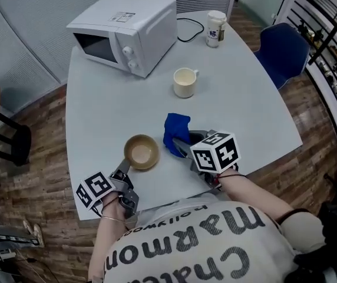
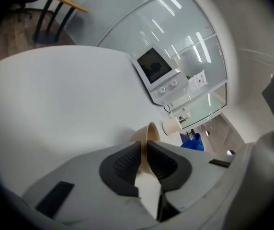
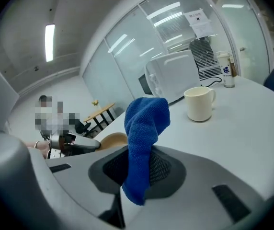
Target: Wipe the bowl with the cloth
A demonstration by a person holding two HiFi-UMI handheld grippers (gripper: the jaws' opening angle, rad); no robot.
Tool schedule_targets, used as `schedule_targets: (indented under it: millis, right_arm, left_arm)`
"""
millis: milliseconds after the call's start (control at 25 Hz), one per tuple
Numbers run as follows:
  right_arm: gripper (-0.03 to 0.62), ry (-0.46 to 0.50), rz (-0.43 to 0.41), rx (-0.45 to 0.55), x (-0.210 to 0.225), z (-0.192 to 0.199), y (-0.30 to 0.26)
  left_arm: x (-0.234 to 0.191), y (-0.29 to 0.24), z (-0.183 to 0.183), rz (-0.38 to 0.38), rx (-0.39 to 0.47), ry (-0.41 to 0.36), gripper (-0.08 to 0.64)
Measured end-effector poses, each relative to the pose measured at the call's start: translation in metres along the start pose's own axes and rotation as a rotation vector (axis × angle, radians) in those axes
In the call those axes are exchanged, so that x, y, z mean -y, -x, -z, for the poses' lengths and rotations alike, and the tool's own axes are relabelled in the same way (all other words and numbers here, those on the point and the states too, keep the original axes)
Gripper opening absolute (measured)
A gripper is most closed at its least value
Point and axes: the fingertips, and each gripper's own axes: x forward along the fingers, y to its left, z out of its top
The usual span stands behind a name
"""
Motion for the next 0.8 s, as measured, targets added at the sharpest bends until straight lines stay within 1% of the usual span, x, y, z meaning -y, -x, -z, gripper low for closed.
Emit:
schedule_targets:
  millis: [80, 160, 200, 240, 320, 360, 400, 440, 480, 520, 560, 640, 800]
  right_arm:
    - [0.063, -0.010, -0.013, -0.008, 0.001, 0.009, 0.007]
    - [0.063, -0.016, -0.018, -0.012, 0.003, 0.015, 0.014]
    - [0.063, -0.020, -0.019, -0.009, 0.004, 0.018, 0.016]
    - [0.063, -0.027, -0.022, -0.003, 0.005, 0.020, 0.019]
    - [0.063, -0.045, -0.034, 0.020, 0.004, 0.021, 0.024]
    - [0.063, -0.053, -0.040, 0.036, 0.003, 0.022, 0.028]
    - [0.063, -0.061, -0.042, 0.054, 0.003, 0.022, 0.031]
    - [0.063, -0.066, -0.037, 0.072, 0.004, 0.021, 0.036]
    - [0.063, -0.071, -0.027, 0.091, 0.005, 0.020, 0.041]
    - [0.063, -0.076, -0.017, 0.109, 0.006, 0.018, 0.046]
    - [0.063, -0.083, -0.010, 0.126, 0.006, 0.017, 0.050]
    - [0.063, -0.101, -0.002, 0.157, 0.004, 0.014, 0.060]
    - [0.063, -0.139, 0.013, 0.189, -0.008, 0.017, 0.079]
  left_arm:
    - [-0.001, -0.003, 0.010, -0.001, -0.001, 0.038, 0.037]
    - [-0.001, -0.005, 0.019, -0.008, -0.003, 0.035, 0.040]
    - [-0.001, -0.006, 0.022, -0.009, -0.001, 0.031, 0.053]
    - [0.000, -0.005, 0.025, -0.002, 0.003, 0.030, 0.073]
    - [0.003, -0.002, 0.027, 0.029, 0.024, 0.044, 0.164]
    - [0.004, 0.003, 0.026, 0.043, 0.051, 0.055, 0.178]
    - [0.005, 0.010, 0.023, 0.050, 0.099, 0.059, 0.178]
    - [0.007, 0.021, 0.016, 0.050, 0.167, 0.048, 0.179]
    - [0.010, 0.034, 0.009, 0.042, 0.242, 0.018, 0.143]
    - [0.013, 0.048, 0.003, 0.031, 0.306, -0.024, 0.020]
    - [0.016, 0.061, -0.001, 0.018, 0.349, -0.067, -0.005]
    - [0.018, 0.084, -0.001, -0.004, 0.375, -0.120, -0.005]
    - [0.025, 0.117, 0.012, 0.008, 0.354, -0.147, -0.005]
